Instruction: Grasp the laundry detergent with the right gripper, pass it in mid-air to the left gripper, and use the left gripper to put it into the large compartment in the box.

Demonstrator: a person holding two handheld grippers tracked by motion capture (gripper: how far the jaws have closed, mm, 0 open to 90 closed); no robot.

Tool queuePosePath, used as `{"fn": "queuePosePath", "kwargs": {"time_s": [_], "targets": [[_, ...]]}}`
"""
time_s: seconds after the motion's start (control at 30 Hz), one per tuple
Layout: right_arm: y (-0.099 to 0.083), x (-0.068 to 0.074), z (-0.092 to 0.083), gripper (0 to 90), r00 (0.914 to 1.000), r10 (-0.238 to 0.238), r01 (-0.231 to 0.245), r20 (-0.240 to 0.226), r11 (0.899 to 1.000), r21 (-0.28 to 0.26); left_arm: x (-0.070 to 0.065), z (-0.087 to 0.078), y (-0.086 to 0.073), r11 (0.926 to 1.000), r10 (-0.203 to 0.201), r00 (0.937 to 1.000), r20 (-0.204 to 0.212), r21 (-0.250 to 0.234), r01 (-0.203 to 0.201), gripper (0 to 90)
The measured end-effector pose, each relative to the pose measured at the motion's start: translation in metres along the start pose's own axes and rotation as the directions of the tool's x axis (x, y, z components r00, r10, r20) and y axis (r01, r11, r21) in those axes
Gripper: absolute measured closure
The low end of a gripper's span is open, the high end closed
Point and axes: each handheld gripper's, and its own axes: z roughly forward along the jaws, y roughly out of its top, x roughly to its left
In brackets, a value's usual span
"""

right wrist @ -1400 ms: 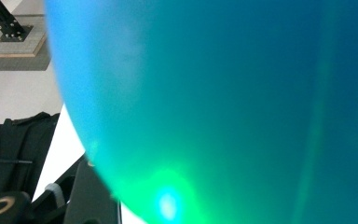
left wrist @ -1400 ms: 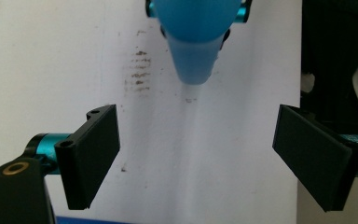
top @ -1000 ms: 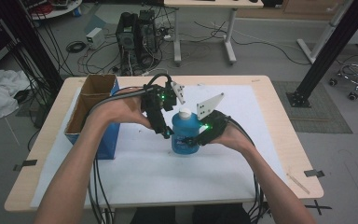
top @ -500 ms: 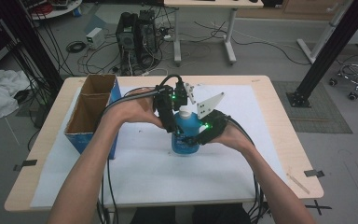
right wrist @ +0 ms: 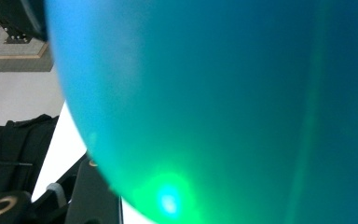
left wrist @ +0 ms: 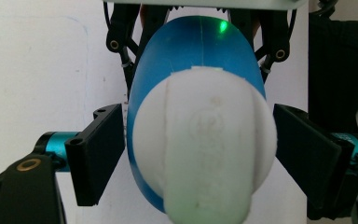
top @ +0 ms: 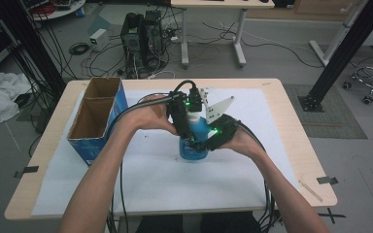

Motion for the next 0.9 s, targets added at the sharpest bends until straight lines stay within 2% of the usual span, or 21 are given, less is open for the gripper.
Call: {"fn": "queuePosePath", "kwargs": {"time_s": [0.03,0.17,0.2,0.23,0.27,0.3,0.4,0.5,0.53,0.57,0.8,0.9], "targets": [[-0.0002,-0.001,0.0008,45.0,0.9998,-0.016,0.016,0.012,1.0,-0.007,-0.0001,0.0006,0.0002,1.0,-0.002,1.0,0.001,-0.003,0.002,18.9],[-0.0002,-0.0013,0.0003,44.9,0.9999,-0.012,0.012,0.011,1.0,-0.006,0.0,0.0032,0.0,1.0,-0.002,1.0,0.003,0.004,0.002,21.3],[-0.0004,-0.0018,0.0013,45.0,0.9996,-0.024,0.024,0.018,1.0,-0.01,0.0004,0.0037,-0.0001,1.0,-0.002,1.0,0.002,0.003,0.002,21.8],[-0.0006,0.0005,0.0009,45.0,1.0,0.008,-0.008,-0.003,1.0,0.009,0.0007,0.0044,-0.0004,1.0,-0.003,1.0,0.006,-0.002,0.003,22.0],[0.0,0.0022,0.0007,45.0,0.9991,0.041,-0.041,-0.009,0.999,0.003,0.0009,0.0046,-0.0003,1.0,0.001,1.0,0.006,0.005,-0.001,22.2],[-0.0006,0.0006,0.0007,44.9,0.9999,0.014,-0.014,-0.009,1.0,0.013,0.0005,0.0049,-0.0004,1.0,-0.005,1.0,0.006,0.003,0.005,22.9],[-0.0003,0.0002,0.0014,44.9,1.0,0.005,-0.005,0.0,1.0,0.013,0.0008,0.0055,-0.0002,1.0,-0.008,1.0,0.003,0.006,0.008,23.5],[0.0005,0.0024,0.0024,44.9,0.9991,0.041,-0.041,-0.009,0.999,0.004,0.0016,0.0054,0.0004,0.9999,0.005,1.0,0.003,0.01,-0.005,25.7],[0.0002,0.0011,0.0016,44.9,0.9998,0.019,-0.019,-0.006,1.0,0.022,0.0024,0.0047,0.0005,0.9996,0.017,0.9998,0.004,0.022,-0.017,25.9],[0.0007,0.0026,0.0021,44.9,0.9988,0.049,-0.049,-0.008,0.999,0.009,0.0026,0.0047,0.0008,0.9995,0.02,0.9998,0.006,0.026,-0.02,26.0],[0.0008,0.0023,0.0028,44.9,0.9989,0.046,-0.046,-0.006,0.999,0.011,0.0032,0.0061,0.0018,0.9986,0.032,0.9995,-0.002,0.043,-0.032,27.7],[0.0007,0.0024,0.0037,44.9,0.9991,0.041,-0.041,-0.004,0.999,0.013,0.0019,0.0075,0.0014,0.9995,0.014,0.9999,-0.005,0.028,-0.014,29.9]]}}
